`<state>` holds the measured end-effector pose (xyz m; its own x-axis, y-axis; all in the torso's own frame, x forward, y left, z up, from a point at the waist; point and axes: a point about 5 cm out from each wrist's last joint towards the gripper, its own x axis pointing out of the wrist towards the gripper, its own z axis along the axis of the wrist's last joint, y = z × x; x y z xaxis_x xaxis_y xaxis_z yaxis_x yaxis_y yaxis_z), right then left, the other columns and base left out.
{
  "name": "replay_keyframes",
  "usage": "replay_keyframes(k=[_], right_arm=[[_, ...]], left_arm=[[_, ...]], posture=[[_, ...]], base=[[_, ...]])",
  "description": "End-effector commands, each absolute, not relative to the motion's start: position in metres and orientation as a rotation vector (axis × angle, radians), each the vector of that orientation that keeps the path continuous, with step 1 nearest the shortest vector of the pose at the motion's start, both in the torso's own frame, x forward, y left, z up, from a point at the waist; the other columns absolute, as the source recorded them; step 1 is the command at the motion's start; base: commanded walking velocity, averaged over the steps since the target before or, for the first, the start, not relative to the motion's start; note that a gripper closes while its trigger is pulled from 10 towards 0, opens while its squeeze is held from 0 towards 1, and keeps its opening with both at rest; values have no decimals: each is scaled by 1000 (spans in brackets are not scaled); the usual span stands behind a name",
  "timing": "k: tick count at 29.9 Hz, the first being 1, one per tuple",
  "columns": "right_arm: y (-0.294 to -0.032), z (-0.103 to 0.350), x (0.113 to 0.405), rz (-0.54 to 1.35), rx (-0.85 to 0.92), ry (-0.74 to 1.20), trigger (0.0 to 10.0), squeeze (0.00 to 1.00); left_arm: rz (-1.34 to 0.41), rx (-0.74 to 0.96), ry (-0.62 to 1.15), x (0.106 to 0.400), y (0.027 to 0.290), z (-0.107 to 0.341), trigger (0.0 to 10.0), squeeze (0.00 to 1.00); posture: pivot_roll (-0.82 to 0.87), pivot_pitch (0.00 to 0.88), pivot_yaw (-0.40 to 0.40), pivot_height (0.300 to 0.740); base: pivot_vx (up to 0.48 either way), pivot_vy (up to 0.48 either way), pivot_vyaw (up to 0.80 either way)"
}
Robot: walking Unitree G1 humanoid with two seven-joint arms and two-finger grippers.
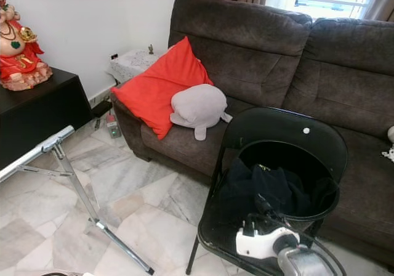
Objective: Hang hanger
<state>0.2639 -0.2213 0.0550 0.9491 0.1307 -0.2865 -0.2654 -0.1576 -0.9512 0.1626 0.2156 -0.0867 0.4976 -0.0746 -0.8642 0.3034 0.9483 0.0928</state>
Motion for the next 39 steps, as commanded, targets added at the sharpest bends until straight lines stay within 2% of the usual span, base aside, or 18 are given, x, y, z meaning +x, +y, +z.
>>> replay_keyframes(k=[1,14,27,34,39], right_arm=[[-220,52,263,366,-1705,98,10000,0],[-198,42,270,486,-1653,21,10000,0],[-200,61,296,324,-1690,-131,10000,0],[-184,51,294,446,-1644,-184,10000,0],[-183,51,296,444,-1644,-193,10000,0]], left_arm=[[-227,249,1038,160,217,-88,10000,0],[-225,251,1038,160,218,-87,10000,0],[-223,253,1037,160,218,-87,10000,0],[-223,253,1037,160,218,-88,10000,0],[-222,253,1038,160,218,-88,10000,0]], posture=[[-86,7,19,740],[-76,9,23,740],[-69,9,23,740],[-62,10,22,740],[-63,9,23,740]], base=[[0,0,0],[0,0,0],[0,0,0],[0,0,0],[0,0,0]])
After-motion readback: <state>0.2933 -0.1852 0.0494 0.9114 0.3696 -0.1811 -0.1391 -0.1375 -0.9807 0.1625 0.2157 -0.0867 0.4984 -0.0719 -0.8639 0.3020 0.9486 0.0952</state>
